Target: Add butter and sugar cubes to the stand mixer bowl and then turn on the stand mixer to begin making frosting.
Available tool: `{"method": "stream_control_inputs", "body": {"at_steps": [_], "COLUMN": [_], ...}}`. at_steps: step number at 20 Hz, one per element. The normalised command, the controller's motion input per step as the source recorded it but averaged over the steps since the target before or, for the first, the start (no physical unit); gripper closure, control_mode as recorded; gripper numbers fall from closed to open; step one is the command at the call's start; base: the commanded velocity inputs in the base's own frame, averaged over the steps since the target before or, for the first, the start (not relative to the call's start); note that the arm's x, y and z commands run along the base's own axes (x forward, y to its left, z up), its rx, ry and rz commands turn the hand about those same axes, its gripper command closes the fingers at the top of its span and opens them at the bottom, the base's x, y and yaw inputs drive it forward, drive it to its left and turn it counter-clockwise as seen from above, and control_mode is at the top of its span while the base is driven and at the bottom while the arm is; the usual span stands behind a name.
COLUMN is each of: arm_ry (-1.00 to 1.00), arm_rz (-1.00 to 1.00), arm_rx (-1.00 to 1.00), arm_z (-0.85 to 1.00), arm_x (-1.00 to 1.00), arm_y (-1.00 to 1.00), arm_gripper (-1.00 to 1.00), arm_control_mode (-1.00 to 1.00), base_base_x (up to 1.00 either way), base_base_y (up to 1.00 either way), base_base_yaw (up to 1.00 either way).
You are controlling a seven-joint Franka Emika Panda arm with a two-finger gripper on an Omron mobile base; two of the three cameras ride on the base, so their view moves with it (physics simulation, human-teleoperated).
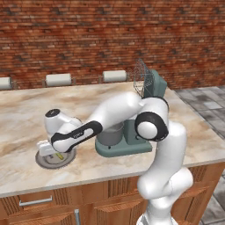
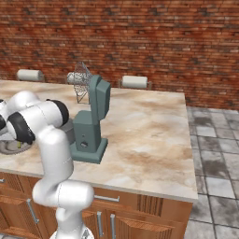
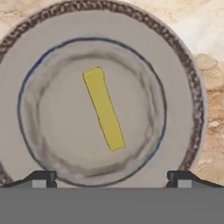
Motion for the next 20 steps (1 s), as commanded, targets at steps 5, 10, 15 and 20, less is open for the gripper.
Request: {"method": "stream_control_inputs", "body": {"at_steps": [5,10,15,20], "arm_ry": [0.00,0.00,0.00,0.00], "arm_rz": [-0.03,-0.02,-0.03,-0.04], "arm_rx": [0.00,0.00,0.00,-0.01], "arm_z": [-0.10,-0.15,-0.16,-0.16], "arm_x": [0.22,0.20,0.19,0.14], "arm_y": [0.09,0.12,0.11,0.00], "arm_gripper": [-1.00,-1.00,-1.00,-1.00], "arm_control_mode": [-1.00,-1.00,-1.00,-1.00], "base_base_x": [0.00,0.00,0.00,0.00], "base_base_y": [0.00,0.00,0.00,0.00], "base_base_yaw": [0.00,0.00,0.00,0.00]}}
